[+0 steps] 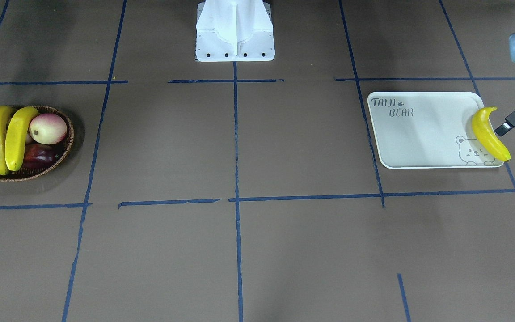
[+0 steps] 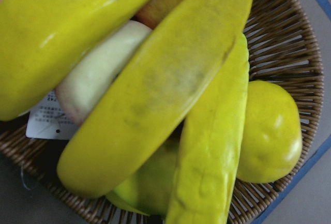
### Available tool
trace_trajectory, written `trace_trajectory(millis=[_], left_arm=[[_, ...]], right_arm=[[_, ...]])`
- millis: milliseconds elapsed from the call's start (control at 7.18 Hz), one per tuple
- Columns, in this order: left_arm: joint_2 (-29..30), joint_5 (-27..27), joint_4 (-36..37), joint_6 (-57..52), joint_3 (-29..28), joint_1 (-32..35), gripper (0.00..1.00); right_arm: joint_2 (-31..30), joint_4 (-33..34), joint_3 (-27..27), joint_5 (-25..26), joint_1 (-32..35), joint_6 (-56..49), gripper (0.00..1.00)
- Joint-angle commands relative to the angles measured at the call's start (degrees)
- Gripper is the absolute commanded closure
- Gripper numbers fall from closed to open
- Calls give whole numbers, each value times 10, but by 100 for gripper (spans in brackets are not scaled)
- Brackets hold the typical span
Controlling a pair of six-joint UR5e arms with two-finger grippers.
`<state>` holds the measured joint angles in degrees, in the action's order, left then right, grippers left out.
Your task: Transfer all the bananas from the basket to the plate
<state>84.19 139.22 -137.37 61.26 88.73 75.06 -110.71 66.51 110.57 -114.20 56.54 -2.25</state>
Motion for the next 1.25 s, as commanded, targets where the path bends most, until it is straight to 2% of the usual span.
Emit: trace_trajectory(millis=[0,279,418,697,836,975,1115], left_arm=[[0,0,0,0,0,0,0],[0,0,0,1,0,0,0],[1,3,-3,2,1,-1,0],[18,4,-9,32,27,-4,0],[20,3,-31,33,49,-6,0],[24,5,-72,35,63,-10,0],[53,5,-82,35,68,-38,0]], right_arm=[[30,62,11,-27,71,-11,100],[65,122,24,-37,144,-50,100],[99,155,31,-80,145,-41,100],[151,153,28,-172,145,61,100],[173,150,28,-201,144,116,100],[212,149,30,-211,133,195,100],[244,137,34,-212,111,272,100]])
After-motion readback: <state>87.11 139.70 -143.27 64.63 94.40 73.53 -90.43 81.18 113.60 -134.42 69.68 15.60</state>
